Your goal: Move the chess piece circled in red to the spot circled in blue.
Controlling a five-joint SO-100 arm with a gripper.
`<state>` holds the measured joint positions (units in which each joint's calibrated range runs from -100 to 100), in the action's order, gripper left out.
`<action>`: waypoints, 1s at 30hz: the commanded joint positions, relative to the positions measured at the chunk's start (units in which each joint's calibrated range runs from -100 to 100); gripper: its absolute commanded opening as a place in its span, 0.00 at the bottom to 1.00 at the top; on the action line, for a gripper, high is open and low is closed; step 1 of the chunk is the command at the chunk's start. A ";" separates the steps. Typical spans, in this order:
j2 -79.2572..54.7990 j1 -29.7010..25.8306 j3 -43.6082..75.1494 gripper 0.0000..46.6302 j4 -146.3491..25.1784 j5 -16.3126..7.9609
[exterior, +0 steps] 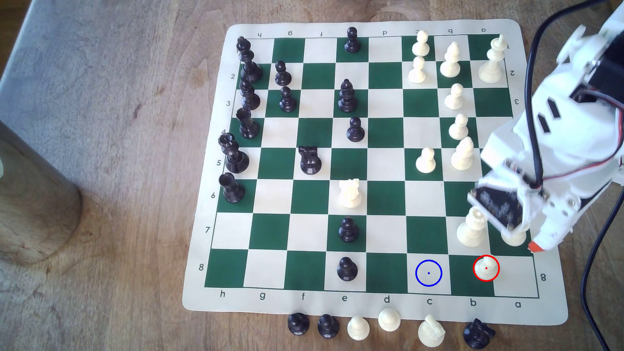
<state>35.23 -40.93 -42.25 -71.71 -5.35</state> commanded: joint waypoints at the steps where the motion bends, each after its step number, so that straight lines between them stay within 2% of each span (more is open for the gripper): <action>1: -3.40 -0.80 1.18 0.30 1.20 -0.34; 15: -13.16 -3.38 2.18 0.28 5.46 -2.39; 19: -15.79 -3.15 2.36 0.29 7.26 -2.44; 23: -16.81 -1.50 2.90 0.34 8.90 -2.15; 30: -19.19 -0.64 5.08 0.35 9.55 -2.05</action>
<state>16.13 -41.96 -42.25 -63.03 -7.40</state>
